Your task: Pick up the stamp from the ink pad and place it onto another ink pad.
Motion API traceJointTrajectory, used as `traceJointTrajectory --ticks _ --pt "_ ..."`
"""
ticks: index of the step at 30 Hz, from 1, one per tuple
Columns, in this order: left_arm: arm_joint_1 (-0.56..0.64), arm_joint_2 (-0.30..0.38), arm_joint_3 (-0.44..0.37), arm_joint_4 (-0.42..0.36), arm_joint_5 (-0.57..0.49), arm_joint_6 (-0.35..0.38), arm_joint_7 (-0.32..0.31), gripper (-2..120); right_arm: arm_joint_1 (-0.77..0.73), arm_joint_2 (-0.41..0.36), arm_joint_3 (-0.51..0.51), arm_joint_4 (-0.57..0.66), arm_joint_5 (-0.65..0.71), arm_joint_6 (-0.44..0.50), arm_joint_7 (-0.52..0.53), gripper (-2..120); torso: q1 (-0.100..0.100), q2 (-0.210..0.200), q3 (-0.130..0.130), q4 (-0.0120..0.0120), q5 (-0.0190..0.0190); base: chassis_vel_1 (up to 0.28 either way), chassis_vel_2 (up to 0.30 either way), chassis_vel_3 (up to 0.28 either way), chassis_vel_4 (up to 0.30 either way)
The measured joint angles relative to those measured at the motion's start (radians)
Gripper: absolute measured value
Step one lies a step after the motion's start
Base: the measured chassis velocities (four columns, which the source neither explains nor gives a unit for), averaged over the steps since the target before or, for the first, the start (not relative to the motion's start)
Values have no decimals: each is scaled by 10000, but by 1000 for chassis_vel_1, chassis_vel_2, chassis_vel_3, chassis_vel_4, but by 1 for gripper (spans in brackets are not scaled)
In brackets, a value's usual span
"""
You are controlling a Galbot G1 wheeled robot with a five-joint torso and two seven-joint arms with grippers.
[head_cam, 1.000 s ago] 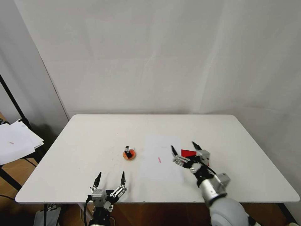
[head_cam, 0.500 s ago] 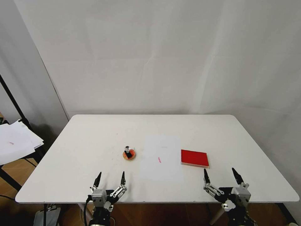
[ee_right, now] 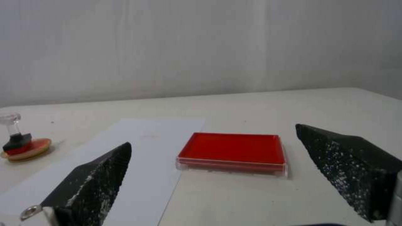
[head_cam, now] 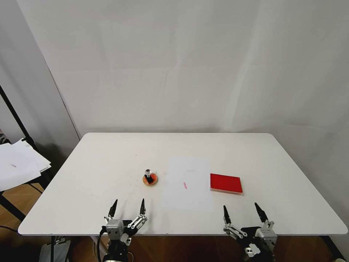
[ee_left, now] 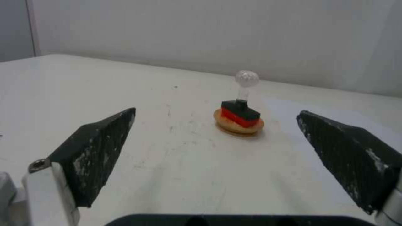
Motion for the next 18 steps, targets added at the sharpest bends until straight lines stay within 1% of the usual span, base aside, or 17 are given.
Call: traceJointTrajectory --ticks 4,11,18 --pt "0 0 -1 0 0 0 0 102 460 -48 -83 -299 399 -79 -48 100 1 0 0 0 0 0 0 0 0" --pt "0 0 0 0 0 0 0 102 719 -144 -62 -493 701 -104 -63 100 1 0 0 -2 -1 0 0 0 0" --pt "0 0 0 0 0 0 0 102 831 -65 -27 -549 819 -166 -55 100 1 0 0 -1 -1 0 0 0 0"
